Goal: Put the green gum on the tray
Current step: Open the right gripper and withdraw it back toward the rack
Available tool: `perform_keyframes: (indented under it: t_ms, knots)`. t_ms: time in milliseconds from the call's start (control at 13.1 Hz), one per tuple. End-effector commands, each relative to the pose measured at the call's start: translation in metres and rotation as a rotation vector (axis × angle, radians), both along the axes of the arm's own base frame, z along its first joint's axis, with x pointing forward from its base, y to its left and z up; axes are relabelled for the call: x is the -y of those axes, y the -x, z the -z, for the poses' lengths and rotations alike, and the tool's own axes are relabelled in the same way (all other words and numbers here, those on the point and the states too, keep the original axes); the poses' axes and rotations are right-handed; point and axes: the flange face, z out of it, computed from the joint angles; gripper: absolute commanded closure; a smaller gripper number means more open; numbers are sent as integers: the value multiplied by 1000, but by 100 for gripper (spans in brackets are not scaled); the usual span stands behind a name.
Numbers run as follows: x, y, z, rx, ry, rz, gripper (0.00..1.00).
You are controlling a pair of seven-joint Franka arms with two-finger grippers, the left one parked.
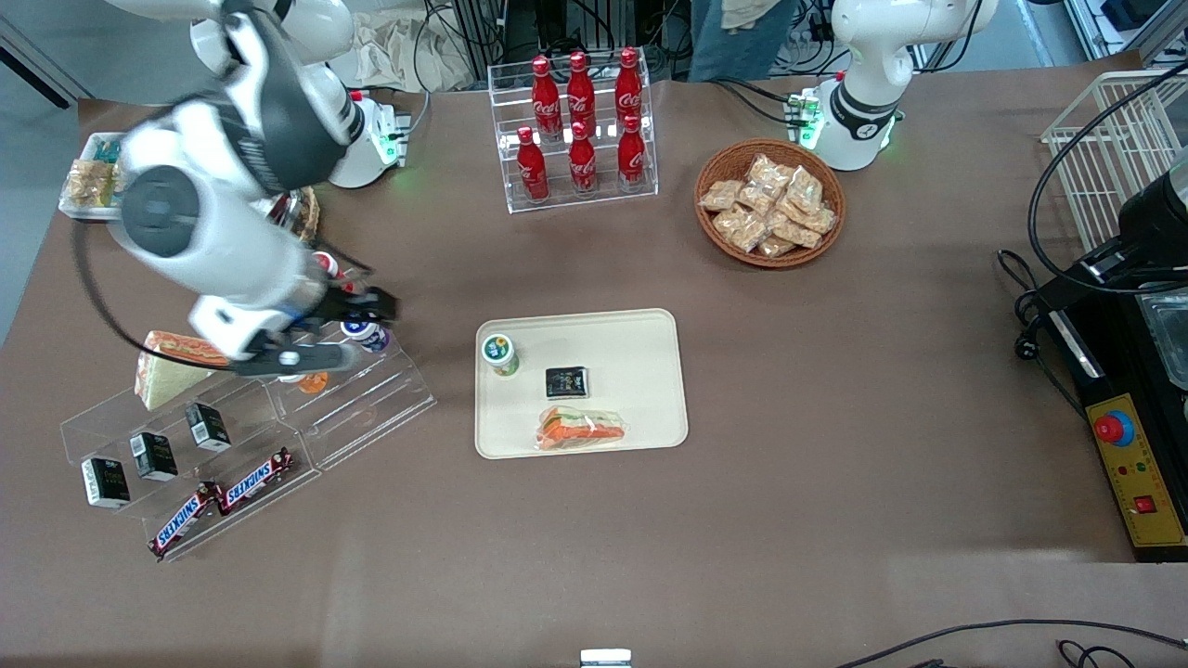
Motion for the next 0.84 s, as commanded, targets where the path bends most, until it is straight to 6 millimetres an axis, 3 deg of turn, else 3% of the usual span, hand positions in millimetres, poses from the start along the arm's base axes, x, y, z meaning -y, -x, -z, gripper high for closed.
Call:
perform_keyframes:
  t_ms: [0, 153, 382, 763]
  knots:
    - [58, 5, -29, 4, -29, -7, 0]
    - [97, 8, -48, 39, -24, 39, 0]
    - [150, 5, -61, 72, 8, -28, 0]
    - [157, 5, -61, 69, 13, -14, 0]
